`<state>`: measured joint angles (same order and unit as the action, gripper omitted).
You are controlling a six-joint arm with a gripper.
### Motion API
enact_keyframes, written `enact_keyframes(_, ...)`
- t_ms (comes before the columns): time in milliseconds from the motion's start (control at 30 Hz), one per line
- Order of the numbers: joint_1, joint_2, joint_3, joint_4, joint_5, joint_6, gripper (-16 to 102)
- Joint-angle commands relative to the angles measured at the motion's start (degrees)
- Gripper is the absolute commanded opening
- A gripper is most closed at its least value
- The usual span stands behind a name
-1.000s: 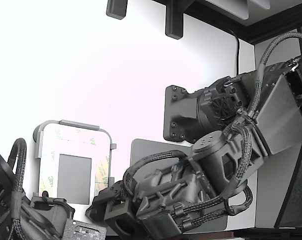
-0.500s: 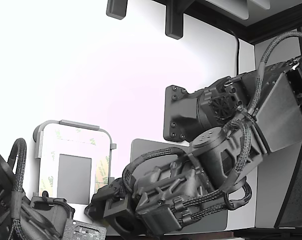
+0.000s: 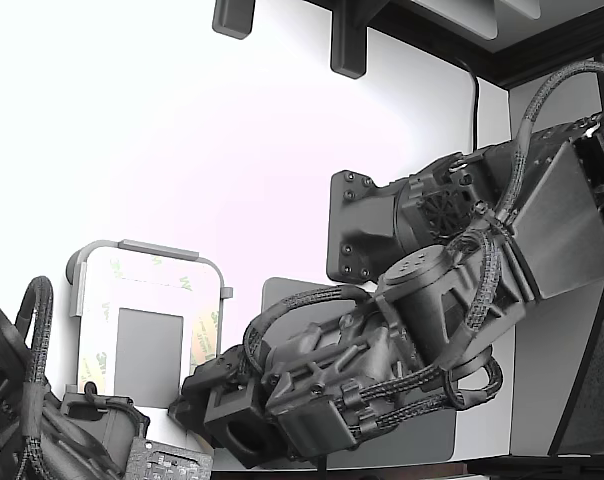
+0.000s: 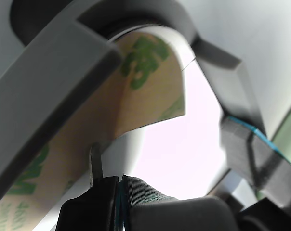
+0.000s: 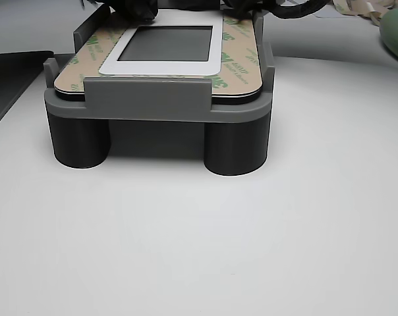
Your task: Peel off protective film from adhesive tape.
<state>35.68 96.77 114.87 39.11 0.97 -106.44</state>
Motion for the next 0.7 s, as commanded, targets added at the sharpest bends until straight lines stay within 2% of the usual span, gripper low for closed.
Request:
enact_keyframes(0,-1.32,1.58,-2.46,3.16,-0.09,-0.35,-10)
enact_keyframes(67,-1.76,2.90,-2.99,5.19,0.18,0.00,-2)
enact_keyframes(100,-1.93,3.96,-2.99,6.15,0.44,0.35,6)
enact_keyframes(167,-2.37,6.24,-3.25,9.14,1.14,0.97,32)
enact_keyframes(200,-2.64,7.56,-3.69,11.07,1.49,1.41,62)
enact_keyframes(233,-2.90,9.05,-3.96,12.74,1.76,1.76,98)
enact_keyframes(267,-3.16,10.90,-4.04,14.33,2.02,1.85,86)
enact_keyframes(367,-3.25,16.70,-4.39,19.25,3.25,3.52,100)
enact_keyframes(500,-3.25,23.64,-5.01,27.16,5.19,9.23,99)
enact_keyframes(633,-4.48,32.26,-2.99,31.99,6.68,18.90,100)
enact_keyframes(667,-4.75,34.72,-1.76,32.87,7.03,21.97,97)
